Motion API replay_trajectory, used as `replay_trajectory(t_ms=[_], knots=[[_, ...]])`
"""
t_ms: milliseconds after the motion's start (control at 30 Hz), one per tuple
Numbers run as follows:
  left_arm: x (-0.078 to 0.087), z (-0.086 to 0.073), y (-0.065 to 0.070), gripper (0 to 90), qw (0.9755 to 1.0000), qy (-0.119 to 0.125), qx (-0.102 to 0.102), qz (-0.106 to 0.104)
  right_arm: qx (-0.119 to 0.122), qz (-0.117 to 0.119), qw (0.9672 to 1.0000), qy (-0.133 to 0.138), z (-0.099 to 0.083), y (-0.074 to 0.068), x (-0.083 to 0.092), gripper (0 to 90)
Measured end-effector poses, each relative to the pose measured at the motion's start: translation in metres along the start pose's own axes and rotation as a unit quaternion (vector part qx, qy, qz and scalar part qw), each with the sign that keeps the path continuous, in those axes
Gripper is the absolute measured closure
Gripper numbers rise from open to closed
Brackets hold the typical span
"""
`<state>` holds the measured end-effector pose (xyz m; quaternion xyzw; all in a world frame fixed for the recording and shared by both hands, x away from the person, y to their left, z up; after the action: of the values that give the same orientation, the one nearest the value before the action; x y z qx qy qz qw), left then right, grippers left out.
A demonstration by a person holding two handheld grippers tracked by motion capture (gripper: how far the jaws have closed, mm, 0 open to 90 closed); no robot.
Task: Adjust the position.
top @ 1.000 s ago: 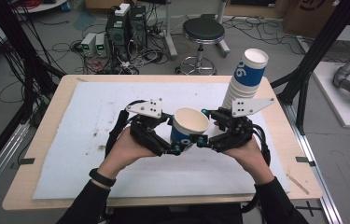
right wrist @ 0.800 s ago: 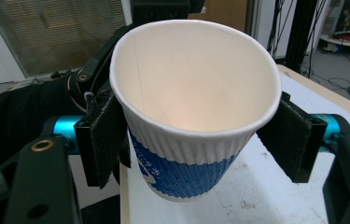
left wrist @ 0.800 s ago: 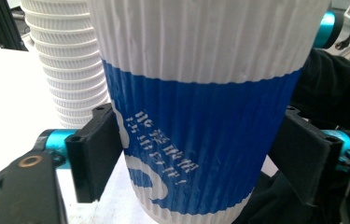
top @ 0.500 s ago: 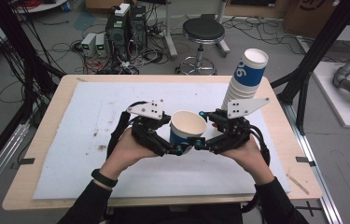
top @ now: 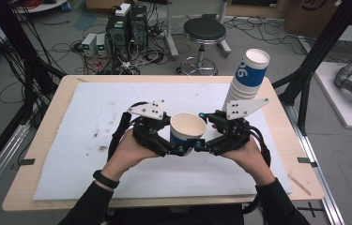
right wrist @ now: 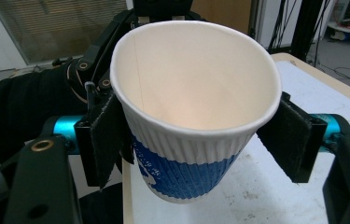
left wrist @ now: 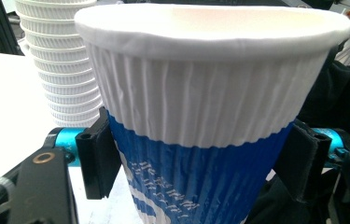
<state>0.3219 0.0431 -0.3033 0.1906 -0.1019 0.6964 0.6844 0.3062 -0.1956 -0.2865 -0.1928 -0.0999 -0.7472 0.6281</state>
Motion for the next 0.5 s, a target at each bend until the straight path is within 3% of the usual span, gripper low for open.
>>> replay_trajectory(t_ms=[300,500], knots=[[0.0016,0.0001,0.0006,25.5,1.0,0.004,-0.003,0.001,0.003,-0.001,1.0,0.004,0.0004,-0.001,-0.0015,21.8],[0.0096,-0.0004,-0.0005,25.5,0.9998,0.011,-0.006,0.015,0.001,-0.002,0.9999,0.014,0.0007,-0.001,0.0007,17.4]])
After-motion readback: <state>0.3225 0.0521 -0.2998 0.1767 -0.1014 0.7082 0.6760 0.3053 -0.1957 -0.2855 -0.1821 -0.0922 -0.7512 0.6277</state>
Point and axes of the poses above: each handheld gripper's, and its own axes: x roughly backward along the jaws, z roughly out of its top, y roughly to its right, the point moved 1 cm from there along -x, roughly forward along the jaws, and after that the axes turned 6 degrees about -y, right-handed, at the moved point
